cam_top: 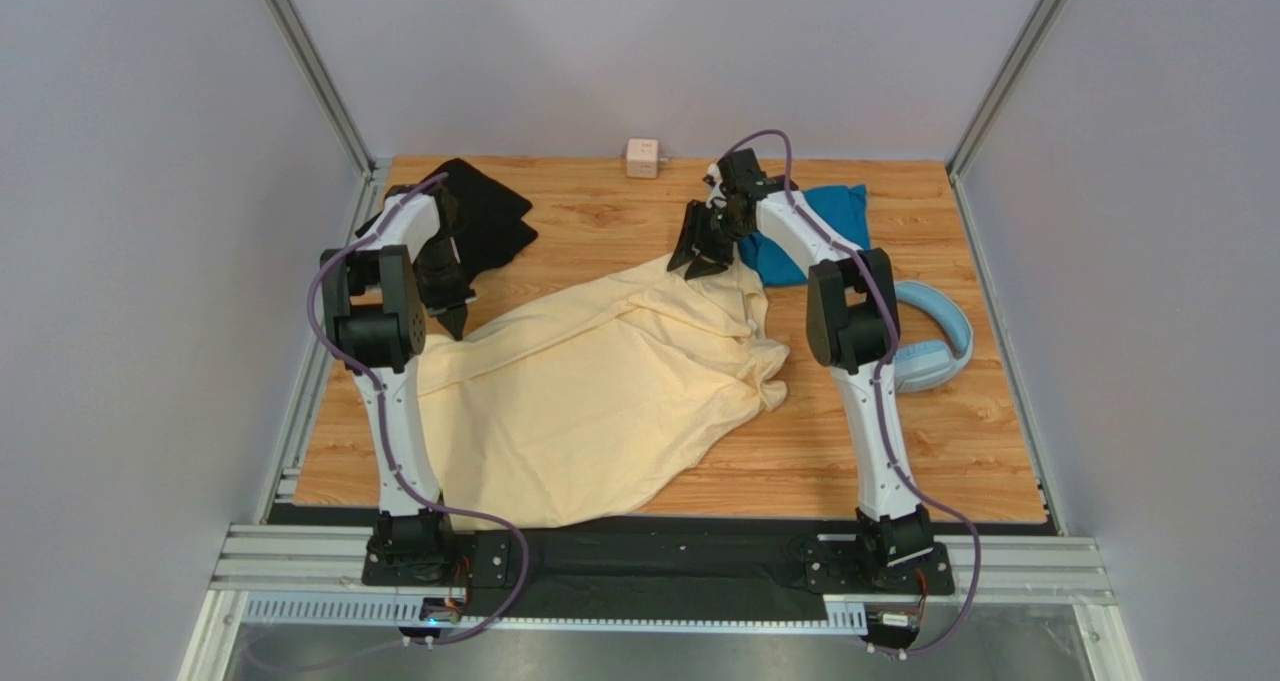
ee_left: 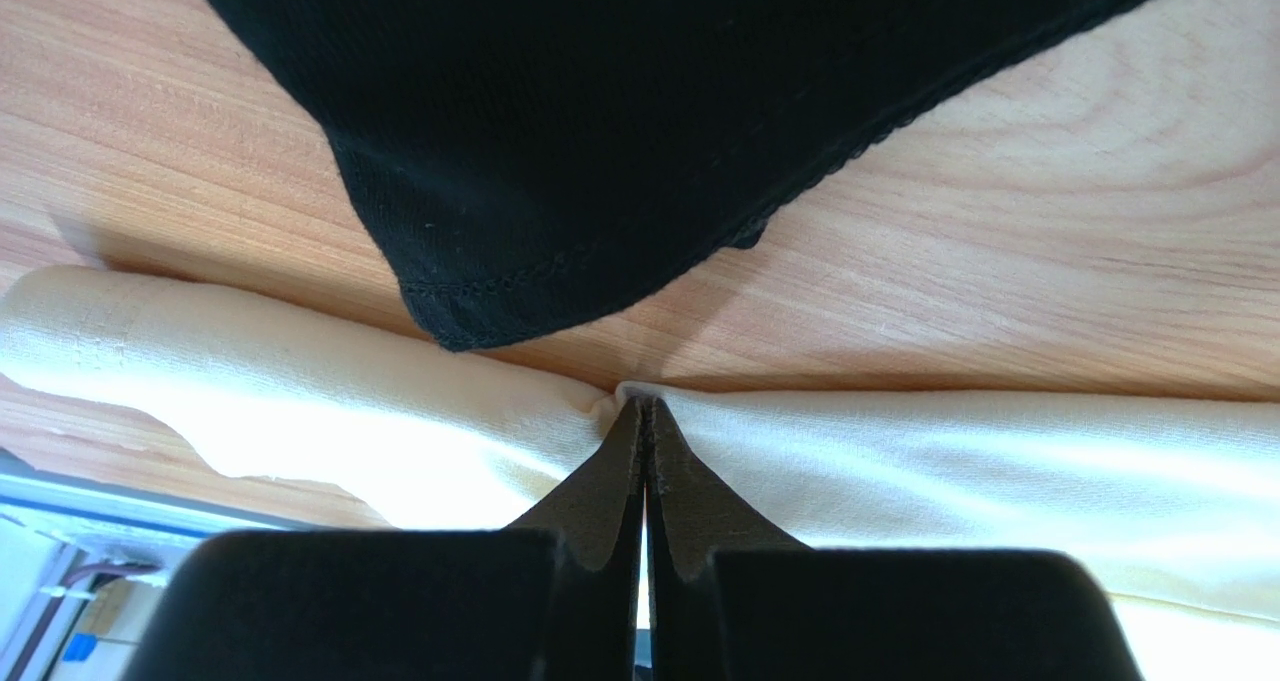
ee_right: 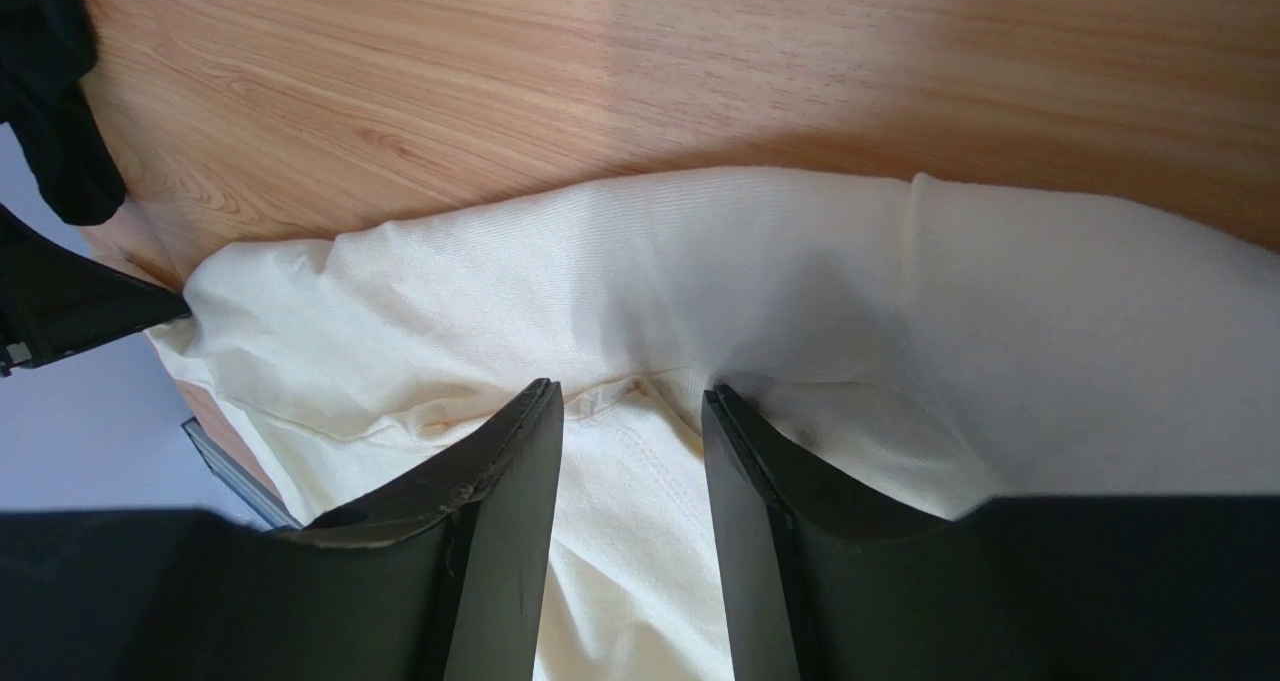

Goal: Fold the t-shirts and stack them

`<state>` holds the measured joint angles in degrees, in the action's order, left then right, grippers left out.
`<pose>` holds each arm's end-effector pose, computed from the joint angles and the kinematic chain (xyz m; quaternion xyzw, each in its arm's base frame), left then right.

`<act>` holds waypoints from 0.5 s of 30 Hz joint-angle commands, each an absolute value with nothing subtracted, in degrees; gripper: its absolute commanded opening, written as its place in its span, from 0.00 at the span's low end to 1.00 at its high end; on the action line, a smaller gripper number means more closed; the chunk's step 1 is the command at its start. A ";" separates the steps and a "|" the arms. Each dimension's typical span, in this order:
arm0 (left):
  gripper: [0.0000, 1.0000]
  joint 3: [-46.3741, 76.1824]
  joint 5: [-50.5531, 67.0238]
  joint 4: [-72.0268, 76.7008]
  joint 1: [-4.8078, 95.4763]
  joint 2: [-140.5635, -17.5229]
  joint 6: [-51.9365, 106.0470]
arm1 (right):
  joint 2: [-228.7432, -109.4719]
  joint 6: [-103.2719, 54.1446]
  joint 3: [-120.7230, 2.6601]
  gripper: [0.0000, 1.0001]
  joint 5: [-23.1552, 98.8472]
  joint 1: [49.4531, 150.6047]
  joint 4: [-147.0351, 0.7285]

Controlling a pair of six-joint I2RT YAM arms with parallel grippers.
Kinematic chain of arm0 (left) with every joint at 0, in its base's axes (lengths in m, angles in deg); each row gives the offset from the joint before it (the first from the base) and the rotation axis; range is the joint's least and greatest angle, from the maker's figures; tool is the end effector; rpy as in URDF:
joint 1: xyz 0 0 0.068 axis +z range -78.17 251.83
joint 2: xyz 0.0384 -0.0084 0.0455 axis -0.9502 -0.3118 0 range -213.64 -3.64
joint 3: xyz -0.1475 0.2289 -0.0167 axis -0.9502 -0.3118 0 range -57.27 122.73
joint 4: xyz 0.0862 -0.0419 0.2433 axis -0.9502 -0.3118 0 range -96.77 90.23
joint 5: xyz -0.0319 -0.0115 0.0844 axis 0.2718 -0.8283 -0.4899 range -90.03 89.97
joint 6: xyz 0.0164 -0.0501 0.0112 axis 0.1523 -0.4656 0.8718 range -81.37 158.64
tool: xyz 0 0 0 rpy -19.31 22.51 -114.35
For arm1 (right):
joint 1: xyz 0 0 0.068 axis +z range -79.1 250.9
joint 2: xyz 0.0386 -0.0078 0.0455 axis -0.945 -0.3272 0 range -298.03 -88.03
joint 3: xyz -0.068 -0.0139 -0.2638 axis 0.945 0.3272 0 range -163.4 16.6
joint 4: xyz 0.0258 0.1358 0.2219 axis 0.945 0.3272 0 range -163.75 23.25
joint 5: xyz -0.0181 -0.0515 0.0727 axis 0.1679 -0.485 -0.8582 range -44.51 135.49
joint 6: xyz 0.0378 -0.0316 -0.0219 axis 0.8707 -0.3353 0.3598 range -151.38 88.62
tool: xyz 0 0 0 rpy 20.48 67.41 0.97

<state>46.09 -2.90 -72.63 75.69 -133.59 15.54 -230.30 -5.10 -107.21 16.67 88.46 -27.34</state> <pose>0.4164 0.0299 0.1517 0.2301 -0.9693 -0.0384 0.0771 0.4952 0.1746 0.1590 0.0179 0.9467 0.3040 0.1048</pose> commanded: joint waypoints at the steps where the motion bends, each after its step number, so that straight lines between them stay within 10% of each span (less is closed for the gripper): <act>1: 0.00 47.15 -2.05 -72.72 76.05 -132.40 16.49 | -231.46 -5.71 -107.76 0.45 15.87 88.74 -28.40; 15: 0.00 47.24 -1.61 -72.45 76.05 -132.84 16.49 | -231.20 -6.33 -106.62 0.19 13.23 89.62 -28.22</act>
<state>46.09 -2.42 -72.58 75.69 -133.59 15.76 -231.29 -5.51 -107.07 15.71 88.81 -27.29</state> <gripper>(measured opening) 0.003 0.194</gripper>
